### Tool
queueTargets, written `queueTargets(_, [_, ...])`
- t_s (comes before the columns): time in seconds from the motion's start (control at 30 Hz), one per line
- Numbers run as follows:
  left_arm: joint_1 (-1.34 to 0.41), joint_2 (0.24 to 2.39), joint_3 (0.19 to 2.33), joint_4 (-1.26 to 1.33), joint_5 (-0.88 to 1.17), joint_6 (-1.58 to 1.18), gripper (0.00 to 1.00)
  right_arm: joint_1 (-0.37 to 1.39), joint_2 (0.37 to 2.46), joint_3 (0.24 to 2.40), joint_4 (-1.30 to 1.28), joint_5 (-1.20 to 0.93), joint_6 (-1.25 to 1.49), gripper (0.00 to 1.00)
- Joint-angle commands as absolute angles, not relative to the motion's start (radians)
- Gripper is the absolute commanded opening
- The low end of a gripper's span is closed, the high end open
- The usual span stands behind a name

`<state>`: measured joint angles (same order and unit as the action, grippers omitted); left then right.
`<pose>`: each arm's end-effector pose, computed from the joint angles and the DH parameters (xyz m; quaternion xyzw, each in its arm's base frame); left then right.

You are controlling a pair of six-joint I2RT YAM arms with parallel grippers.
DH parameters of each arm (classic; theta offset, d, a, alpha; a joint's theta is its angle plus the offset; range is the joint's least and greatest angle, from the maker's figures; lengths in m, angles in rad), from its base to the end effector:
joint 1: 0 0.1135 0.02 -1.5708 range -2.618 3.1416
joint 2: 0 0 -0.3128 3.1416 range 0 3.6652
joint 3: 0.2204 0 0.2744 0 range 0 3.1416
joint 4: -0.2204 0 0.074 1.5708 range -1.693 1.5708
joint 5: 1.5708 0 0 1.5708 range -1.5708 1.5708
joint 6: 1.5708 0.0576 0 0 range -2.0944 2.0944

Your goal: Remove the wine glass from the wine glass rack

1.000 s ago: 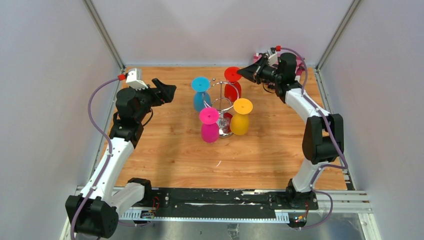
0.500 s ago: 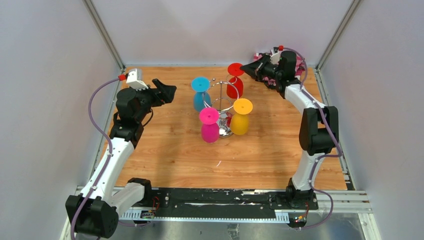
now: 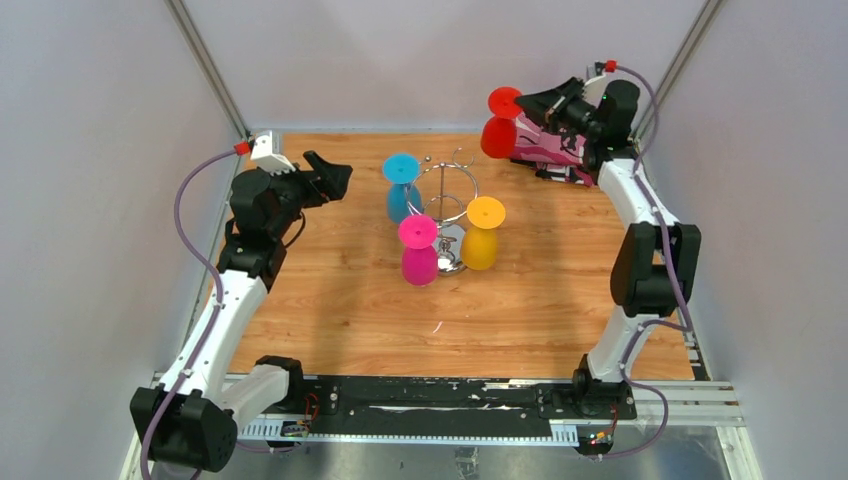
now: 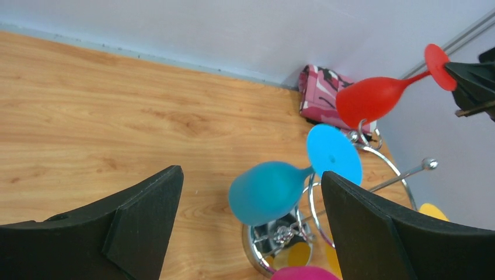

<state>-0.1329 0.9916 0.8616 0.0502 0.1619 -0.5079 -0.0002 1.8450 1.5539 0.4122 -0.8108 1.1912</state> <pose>0.2490 -0.0427 0.3896 -0.0826 0.7297 -0.2693 0.6230 0.4913 0.0417 0.4090 0.0975 0.6700 0.6023 0.4228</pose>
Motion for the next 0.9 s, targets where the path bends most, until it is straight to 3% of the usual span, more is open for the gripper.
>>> queueTargets(0.0, [-0.128, 1.018, 0.974, 0.052, 0.159, -0.497, 0.95, -0.025, 1.648, 1.534, 0.537, -0.848, 1.201, 0.00])
queueTargets(0.13, [-0.125, 1.067, 1.048, 0.109, 0.253, -0.533, 0.97, -0.025, 1.483, 1.489, 0.514, -0.865, 1.127, 0.00])
queueTargets(0.33, [-0.101, 1.223, 1.108, 0.412, 0.602, -0.752, 0.98, -0.023, 1.270, 1.450, 0.496, -0.894, 1.096, 0.00])
queueTargets(0.47, [-0.091, 1.338, 1.092, 0.827, 0.755, -0.995, 0.94, -0.021, 1.204, 1.455, 0.540, -0.930, 1.144, 0.00])
queueTargets(0.6, [-0.079, 1.516, 1.078, 1.548, 0.814, -1.466, 0.85, 0.010, 1.194, 1.434, 0.691, -0.955, 1.267, 0.00])
queueTargets(0.7, [-0.087, 1.591, 1.121, 1.592, 0.842, -1.510, 0.78, 0.077, 1.217, 1.428, 0.789, -0.958, 1.324, 0.00])
queueTargets(0.87, [-0.094, 1.605, 1.114, 1.592, 0.866, -1.480, 0.77, 0.218, 1.301, 1.441, 0.938, -0.953, 1.398, 0.00])
